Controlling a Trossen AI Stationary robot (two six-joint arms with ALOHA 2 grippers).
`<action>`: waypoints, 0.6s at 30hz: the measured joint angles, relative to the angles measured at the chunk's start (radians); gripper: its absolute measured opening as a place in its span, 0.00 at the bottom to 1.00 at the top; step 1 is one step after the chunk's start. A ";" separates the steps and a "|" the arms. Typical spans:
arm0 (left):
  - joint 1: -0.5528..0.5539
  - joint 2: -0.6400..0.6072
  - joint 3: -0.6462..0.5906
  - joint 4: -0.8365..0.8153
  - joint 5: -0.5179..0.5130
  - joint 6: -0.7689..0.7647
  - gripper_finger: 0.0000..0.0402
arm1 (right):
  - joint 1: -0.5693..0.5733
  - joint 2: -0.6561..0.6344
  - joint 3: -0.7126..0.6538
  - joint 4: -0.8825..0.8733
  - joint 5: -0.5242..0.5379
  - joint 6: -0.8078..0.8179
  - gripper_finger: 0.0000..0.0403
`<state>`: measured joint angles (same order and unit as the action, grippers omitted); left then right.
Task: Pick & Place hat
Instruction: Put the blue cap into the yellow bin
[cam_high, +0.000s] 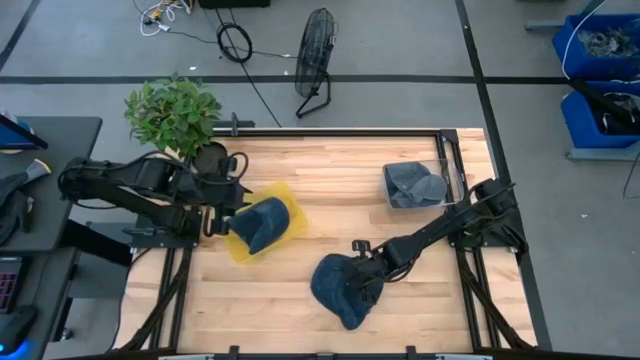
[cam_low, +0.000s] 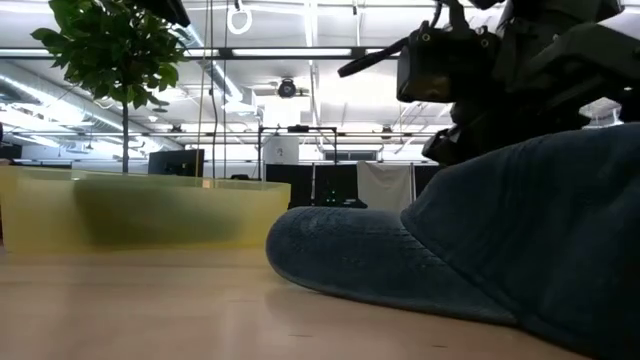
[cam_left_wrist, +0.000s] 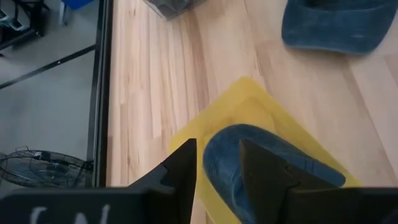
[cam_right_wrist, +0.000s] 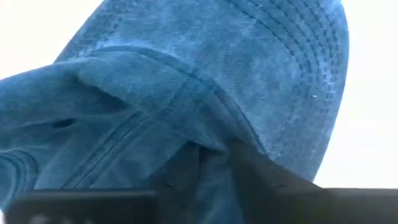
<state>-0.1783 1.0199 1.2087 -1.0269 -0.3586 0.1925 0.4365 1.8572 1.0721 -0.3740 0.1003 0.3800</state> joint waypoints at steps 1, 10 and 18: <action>0.000 0.000 0.000 0.001 0.000 0.001 0.30 | 0.000 0.000 0.000 -0.002 0.003 -0.003 0.19; 0.000 0.000 -0.006 0.009 0.001 -0.102 0.29 | -0.030 -0.071 0.012 -0.002 0.076 0.200 0.02; 0.000 0.001 -0.006 0.061 0.014 -0.315 0.29 | -0.083 -0.177 0.165 0.009 0.423 0.256 0.01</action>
<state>-0.1780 1.0206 1.2022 -0.9659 -0.3442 -0.1229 0.3537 1.6803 1.2370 -0.3652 0.5231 0.6363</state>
